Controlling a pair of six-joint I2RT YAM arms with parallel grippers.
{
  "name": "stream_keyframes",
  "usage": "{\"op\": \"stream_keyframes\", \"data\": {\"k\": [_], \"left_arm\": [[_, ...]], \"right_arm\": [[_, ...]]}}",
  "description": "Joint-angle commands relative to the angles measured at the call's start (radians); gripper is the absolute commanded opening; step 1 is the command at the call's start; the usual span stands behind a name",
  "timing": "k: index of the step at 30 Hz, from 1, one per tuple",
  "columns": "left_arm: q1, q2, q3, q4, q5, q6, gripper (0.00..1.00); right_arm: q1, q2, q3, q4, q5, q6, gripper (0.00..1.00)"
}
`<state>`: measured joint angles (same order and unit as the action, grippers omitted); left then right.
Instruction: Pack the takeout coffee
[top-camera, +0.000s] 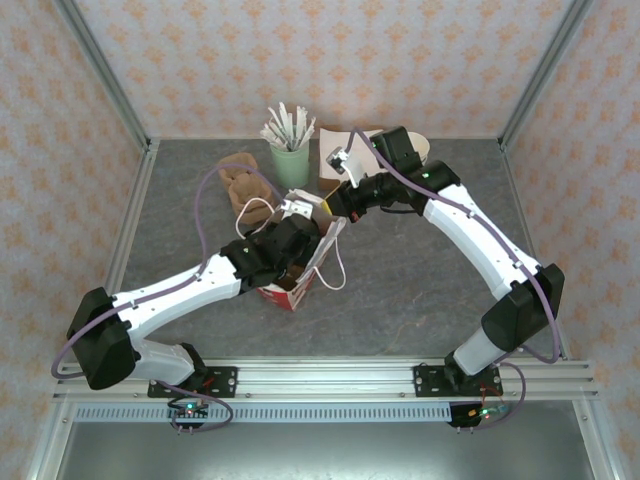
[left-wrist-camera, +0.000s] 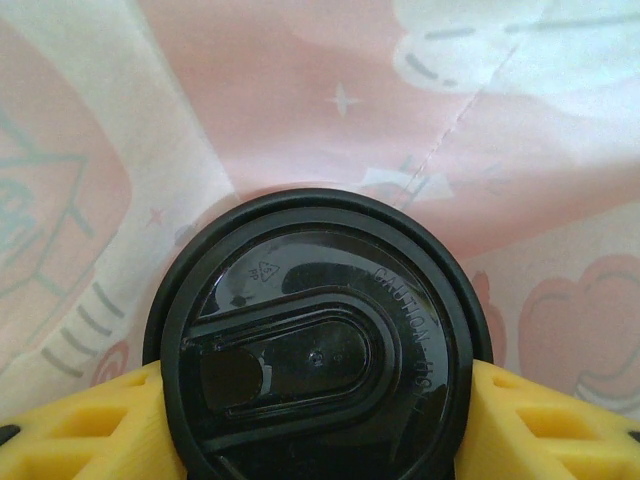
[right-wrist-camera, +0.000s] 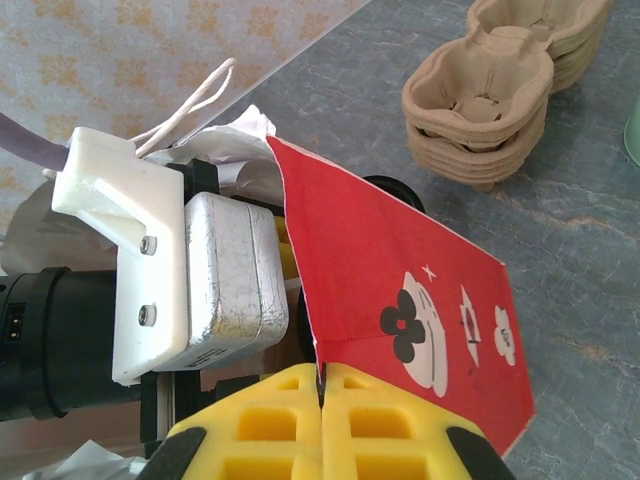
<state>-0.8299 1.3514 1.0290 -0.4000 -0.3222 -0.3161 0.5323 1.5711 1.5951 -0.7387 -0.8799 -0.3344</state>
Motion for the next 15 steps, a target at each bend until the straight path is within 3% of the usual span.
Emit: {"op": "stream_keyframes", "data": {"k": [1,15], "left_arm": [[-0.005,0.019,-0.015,0.019,-0.016,-0.016,0.6],[-0.002,0.058,-0.03,0.028,0.028,-0.031,0.6]], "right_arm": [[0.005,-0.041,-0.014,0.026,-0.002,0.004,0.0],[0.005,-0.03,-0.02,0.037,0.007,0.033,0.0]]}}
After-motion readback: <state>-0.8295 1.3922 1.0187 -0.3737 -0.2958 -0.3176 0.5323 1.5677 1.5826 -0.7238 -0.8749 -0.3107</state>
